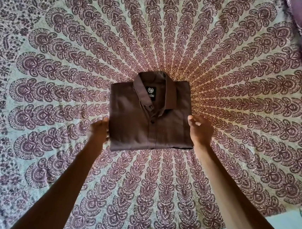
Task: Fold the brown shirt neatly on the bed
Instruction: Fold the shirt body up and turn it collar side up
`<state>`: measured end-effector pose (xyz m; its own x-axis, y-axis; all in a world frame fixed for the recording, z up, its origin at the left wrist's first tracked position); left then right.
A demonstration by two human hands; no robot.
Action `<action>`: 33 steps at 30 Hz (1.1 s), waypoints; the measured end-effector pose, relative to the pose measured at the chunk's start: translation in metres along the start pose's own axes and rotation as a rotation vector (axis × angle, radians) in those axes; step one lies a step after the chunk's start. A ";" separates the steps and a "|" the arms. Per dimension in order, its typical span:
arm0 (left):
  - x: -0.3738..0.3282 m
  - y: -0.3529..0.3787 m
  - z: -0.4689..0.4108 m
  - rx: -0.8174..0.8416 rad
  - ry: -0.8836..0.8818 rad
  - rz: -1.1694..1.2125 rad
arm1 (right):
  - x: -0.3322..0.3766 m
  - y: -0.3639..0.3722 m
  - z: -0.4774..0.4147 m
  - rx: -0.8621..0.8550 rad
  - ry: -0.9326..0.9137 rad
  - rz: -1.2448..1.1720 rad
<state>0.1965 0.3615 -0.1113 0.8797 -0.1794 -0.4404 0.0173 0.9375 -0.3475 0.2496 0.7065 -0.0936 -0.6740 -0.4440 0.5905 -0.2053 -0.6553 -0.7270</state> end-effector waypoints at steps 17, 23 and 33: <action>-0.029 -0.002 -0.016 -0.336 0.179 -0.231 | 0.019 0.004 -0.041 0.010 0.121 -0.247; -0.069 0.008 -0.024 -0.305 0.236 -0.144 | 0.043 0.013 -0.063 0.002 0.089 -0.119; -0.046 0.011 -0.013 -0.440 0.097 -0.210 | 0.027 0.014 -0.041 -0.040 0.059 0.085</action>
<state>0.1499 0.3758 -0.1055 0.8299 -0.3979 -0.3910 -0.0309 0.6671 -0.7444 0.1997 0.7101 -0.1025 -0.7303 -0.4599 0.5052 -0.1730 -0.5910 -0.7879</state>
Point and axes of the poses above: each hand's wrist, its own z-axis away from the middle knuckle, its own y-axis out of the palm, x = y × z, the point moved 5 cm from there along -z, towards the middle knuckle, and after that the axes turned 6 degrees about -y, right-handed, at the moved point
